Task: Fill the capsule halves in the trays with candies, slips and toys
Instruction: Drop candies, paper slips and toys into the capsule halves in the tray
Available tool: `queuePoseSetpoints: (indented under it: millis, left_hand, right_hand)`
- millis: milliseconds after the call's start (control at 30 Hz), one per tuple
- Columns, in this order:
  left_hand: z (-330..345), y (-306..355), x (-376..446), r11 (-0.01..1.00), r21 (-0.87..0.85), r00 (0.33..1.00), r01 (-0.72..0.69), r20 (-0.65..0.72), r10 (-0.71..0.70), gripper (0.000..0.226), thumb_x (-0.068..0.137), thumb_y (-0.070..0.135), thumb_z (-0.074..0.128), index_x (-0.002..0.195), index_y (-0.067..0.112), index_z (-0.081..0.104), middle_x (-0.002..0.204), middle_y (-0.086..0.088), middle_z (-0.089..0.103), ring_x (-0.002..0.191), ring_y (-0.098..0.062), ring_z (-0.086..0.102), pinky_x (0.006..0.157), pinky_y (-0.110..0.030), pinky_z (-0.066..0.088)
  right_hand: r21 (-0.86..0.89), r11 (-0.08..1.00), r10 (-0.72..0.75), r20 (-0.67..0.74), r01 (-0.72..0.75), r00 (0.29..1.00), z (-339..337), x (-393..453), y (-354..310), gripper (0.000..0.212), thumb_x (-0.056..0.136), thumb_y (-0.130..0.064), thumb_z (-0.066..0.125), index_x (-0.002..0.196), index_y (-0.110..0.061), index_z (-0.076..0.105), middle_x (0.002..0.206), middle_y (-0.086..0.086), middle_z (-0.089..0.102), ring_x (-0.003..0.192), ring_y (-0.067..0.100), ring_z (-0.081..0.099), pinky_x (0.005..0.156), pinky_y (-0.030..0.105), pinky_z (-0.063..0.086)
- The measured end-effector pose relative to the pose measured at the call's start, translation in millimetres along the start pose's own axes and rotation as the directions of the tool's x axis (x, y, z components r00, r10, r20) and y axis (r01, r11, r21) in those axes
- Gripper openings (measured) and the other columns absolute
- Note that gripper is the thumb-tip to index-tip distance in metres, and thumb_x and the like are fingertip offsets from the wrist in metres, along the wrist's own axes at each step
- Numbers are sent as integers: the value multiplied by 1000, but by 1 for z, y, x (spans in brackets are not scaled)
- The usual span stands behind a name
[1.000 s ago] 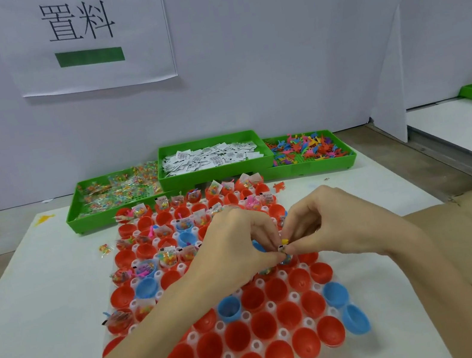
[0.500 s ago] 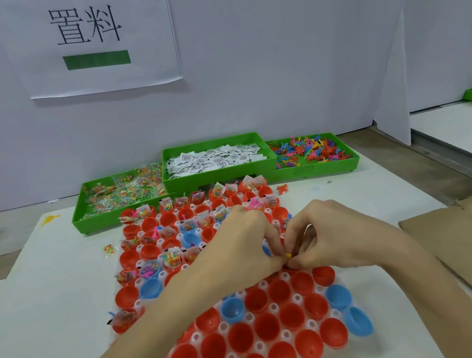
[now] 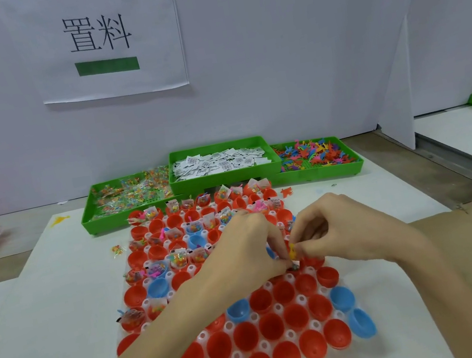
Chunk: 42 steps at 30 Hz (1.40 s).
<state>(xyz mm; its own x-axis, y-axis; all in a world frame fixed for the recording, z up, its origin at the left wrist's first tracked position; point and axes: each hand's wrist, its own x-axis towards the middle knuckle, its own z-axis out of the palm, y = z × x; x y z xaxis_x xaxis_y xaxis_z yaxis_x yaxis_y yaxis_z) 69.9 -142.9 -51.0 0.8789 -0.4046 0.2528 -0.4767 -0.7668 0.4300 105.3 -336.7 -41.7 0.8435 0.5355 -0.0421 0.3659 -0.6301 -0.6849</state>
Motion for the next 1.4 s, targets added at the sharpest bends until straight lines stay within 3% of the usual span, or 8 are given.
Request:
queuePoseSetpoints:
  millis: [233, 400, 600, 833, 933, 1100, 1233, 1400]
  left_hand:
    - [1, -5, 0, 998, -54, 1000, 22, -10, -22, 7, 78, 24, 87, 77, 18, 83, 67, 21, 56, 67, 7, 55, 79, 7, 26]
    - [5, -8, 0, 999, -32, 1000, 21, -6, -21, 8, 79, 27, 86, 78, 21, 81, 64, 25, 52, 68, 3, 52, 80, 1, 26]
    - [0, -10, -5, 991, -125, 999, 50, 24, -47, 5, 82, 23, 85, 84, 18, 84, 73, 19, 61, 78, 23, 51, 71, 3, 36]
    - [-34, -41, -7, 951, -266, 973, 159, -121, -197, 14, 91, 35, 76, 81, 26, 80, 62, 25, 66, 52, 2, 52, 49, -10, 39]
    - [-62, -98, -1, 948, -130, 897, 291, -309, -317, 13, 96, 29, 70, 91, 20, 78, 77, 14, 72, 62, 1, 57, 60, -16, 47]
    - [-98, -207, -5, 808, 30, 731, 589, -446, -517, 19, 97, 20, 68, 101, 4, 76, 98, -11, 76, 88, -28, 67, 77, -35, 50]
    - [-106, -249, -17, 742, 157, 742, 652, -335, -581, 28, 95, 26, 73, 113, 5, 76, 114, -13, 75, 104, -30, 68, 86, -36, 50]
    - [-107, -258, -8, 752, 206, 778, 627, -225, -587, 38, 91, 31, 76, 119, 5, 74, 118, -12, 73, 105, -27, 67, 87, -31, 50]
  right_hand:
    - [10, 1000, 10, 56, -10, 998, 1, 0, 1, 12, 83, -11, 78, 82, -23, 82, 78, -7, 77, 75, 8, 73, 74, 26, 61]
    - [-95, 995, 4, 34, -1, 999, 8, 3, 3, 12, 80, -16, 82, 79, -28, 82, 70, -15, 73, 59, -3, 61, 59, 13, 47]
    - [5, 1000, -4, 4, 4, 1000, -5, 0, 8, 2, 84, -30, 83, 82, -31, 83, 78, -12, 77, 74, 3, 71, 69, 18, 56]
    - [90, 992, -71, -140, 84, 988, -4, 4, 3, 21, 90, -49, 69, 79, -35, 80, 75, -5, 75, 62, 3, 60, 58, 17, 50]
    - [44, 993, -101, -146, 108, 984, 6, 9, 0, 24, 91, -49, 67, 78, -35, 80, 73, -7, 74, 62, 7, 62, 64, 28, 56]
    - [-14, 993, -117, -139, 116, 983, 20, 16, -4, 38, 81, -70, 54, 75, -41, 78, 77, -8, 75, 74, 15, 69, 77, 40, 58]
    - [-3, 990, -136, -171, 138, 976, 24, 20, -4, 33, 80, -68, 54, 75, -45, 77, 79, -19, 75, 78, 5, 70, 78, 33, 58]
    - [-12, 990, -139, -214, 140, 967, 24, 22, -2, 37, 81, -68, 53, 75, -40, 78, 77, -11, 75, 71, 14, 67, 75, 40, 57]
